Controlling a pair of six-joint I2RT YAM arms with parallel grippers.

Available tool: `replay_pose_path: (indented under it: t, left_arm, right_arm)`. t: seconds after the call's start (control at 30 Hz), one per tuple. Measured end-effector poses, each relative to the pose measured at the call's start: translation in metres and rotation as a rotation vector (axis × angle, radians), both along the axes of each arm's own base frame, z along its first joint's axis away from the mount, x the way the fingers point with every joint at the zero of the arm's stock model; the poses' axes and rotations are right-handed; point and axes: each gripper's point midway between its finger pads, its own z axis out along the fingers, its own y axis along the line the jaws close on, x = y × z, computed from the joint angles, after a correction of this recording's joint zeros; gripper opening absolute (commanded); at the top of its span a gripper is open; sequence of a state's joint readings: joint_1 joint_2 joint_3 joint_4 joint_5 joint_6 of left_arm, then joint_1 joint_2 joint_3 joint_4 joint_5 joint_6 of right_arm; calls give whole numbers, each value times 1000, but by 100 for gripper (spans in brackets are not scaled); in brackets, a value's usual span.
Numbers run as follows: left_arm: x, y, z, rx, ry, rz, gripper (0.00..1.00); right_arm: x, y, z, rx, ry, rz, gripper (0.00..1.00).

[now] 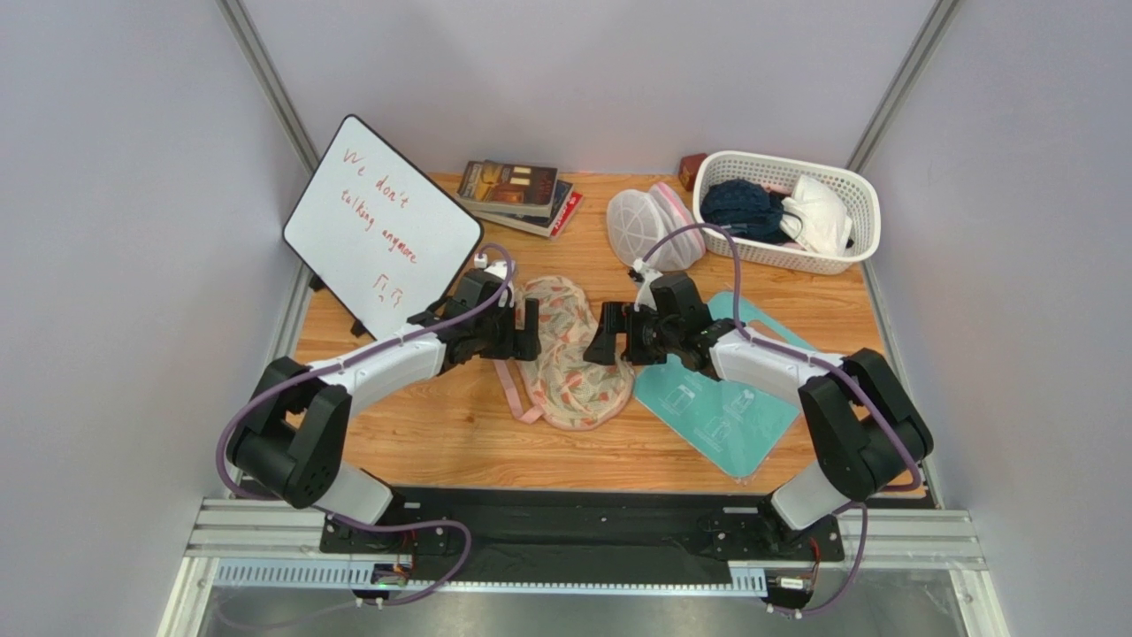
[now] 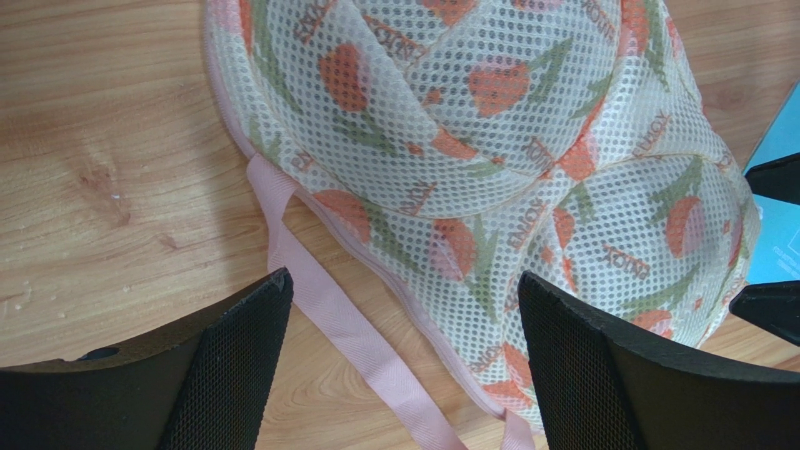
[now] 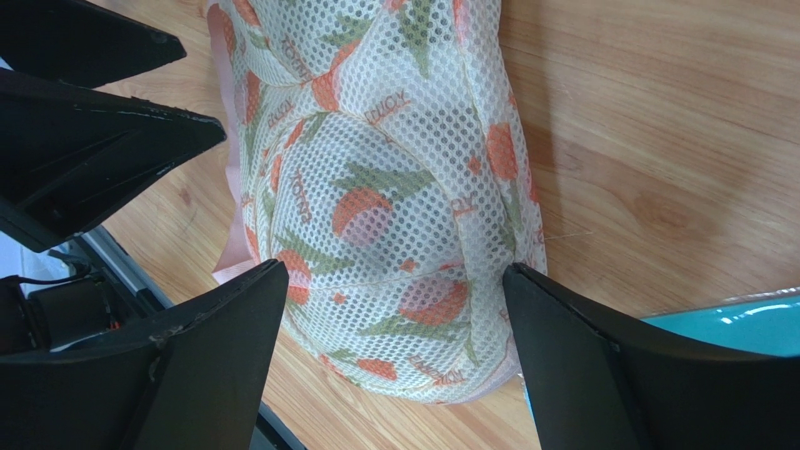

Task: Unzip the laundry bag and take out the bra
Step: Adjust the laundry bag at the center of the board.

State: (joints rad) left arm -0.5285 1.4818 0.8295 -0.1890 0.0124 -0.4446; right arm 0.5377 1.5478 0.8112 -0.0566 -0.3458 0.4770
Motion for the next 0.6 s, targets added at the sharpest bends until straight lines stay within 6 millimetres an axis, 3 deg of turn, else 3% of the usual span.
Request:
replay_pose_path:
  t: [0.17, 0.33, 0.47, 0.6]
  left_arm:
    - [4, 0, 5, -8, -6, 2, 95]
    - [10, -4, 25, -23, -48, -6, 95]
    - [2, -5, 50, -14, -112, -28, 95]
    - [-9, -26, 72, -42, -158, -110, 94]
  right_arm:
    - [-3, 9, 3, 34, -6, 28, 92]
    - [-15, 15, 6, 52, -1, 51, 92]
    - [-22, 7, 30, 46, -47, 30, 93]
    - [-31, -14, 59, 47, -139, -27, 90]
